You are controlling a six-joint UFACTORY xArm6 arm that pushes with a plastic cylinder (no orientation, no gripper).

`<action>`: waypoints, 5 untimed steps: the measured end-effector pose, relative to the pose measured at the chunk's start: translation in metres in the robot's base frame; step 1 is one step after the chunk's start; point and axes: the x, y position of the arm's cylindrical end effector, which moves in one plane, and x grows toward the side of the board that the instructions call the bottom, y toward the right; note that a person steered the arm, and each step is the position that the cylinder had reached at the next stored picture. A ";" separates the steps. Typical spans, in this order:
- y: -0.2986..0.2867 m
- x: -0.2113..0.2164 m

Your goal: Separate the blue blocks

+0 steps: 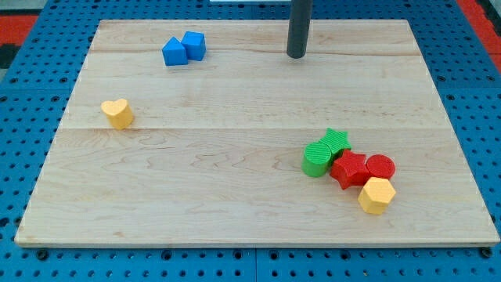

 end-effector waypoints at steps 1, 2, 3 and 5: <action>0.000 0.000; 0.000 -0.002; -0.006 -0.015; -0.070 -0.068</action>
